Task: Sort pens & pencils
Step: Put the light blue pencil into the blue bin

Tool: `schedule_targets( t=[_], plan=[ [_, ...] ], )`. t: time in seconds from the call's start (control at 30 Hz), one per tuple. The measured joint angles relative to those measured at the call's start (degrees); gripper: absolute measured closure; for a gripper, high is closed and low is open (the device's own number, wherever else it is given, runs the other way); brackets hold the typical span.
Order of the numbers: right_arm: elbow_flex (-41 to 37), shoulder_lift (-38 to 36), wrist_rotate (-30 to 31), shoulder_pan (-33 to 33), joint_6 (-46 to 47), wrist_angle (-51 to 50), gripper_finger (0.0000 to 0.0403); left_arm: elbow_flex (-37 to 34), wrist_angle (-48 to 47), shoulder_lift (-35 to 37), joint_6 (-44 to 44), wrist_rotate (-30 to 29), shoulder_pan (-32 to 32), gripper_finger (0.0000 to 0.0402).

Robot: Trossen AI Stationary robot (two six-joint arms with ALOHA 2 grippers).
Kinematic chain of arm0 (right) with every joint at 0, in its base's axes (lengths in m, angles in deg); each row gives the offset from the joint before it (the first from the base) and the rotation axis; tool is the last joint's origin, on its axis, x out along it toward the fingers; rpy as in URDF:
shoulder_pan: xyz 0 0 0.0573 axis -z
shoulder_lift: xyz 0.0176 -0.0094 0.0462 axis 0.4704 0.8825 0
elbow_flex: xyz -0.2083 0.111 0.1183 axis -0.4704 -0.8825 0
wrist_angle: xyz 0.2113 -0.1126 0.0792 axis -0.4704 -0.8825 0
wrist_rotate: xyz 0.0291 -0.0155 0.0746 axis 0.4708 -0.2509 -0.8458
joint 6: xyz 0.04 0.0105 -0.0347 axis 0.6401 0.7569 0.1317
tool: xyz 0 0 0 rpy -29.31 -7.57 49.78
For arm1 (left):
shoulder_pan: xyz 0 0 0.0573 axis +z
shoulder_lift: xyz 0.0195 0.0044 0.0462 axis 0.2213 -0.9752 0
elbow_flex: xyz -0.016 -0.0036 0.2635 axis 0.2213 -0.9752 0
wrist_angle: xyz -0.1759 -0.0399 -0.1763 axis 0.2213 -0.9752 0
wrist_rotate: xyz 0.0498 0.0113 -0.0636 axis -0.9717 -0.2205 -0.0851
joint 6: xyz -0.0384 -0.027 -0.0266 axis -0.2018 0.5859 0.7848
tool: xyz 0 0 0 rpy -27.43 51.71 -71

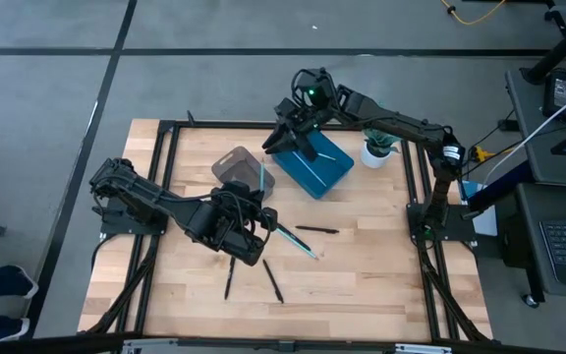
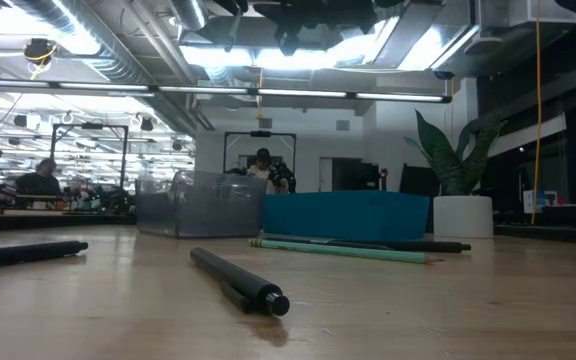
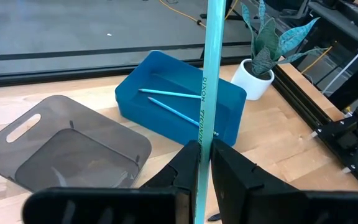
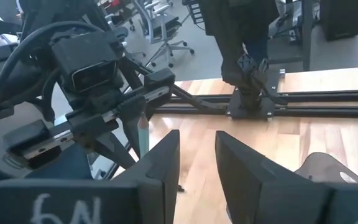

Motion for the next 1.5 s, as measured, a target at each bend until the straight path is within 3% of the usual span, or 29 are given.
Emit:
schedule_targets(
  t=[1.13,1.5],
  plan=[
    [0.0,0.0,0.2,0.33,1.29,-0.16,0.0299,0.0,0.93,0.0,0.0,-1.29,0.19,0.0363],
    [0.0,0.0,1.67,-0.59,1.27,-0.12,0.0299,0.02,3.87,0.01,-3.96,-1.3,0.96,0.0363]
  ],
)
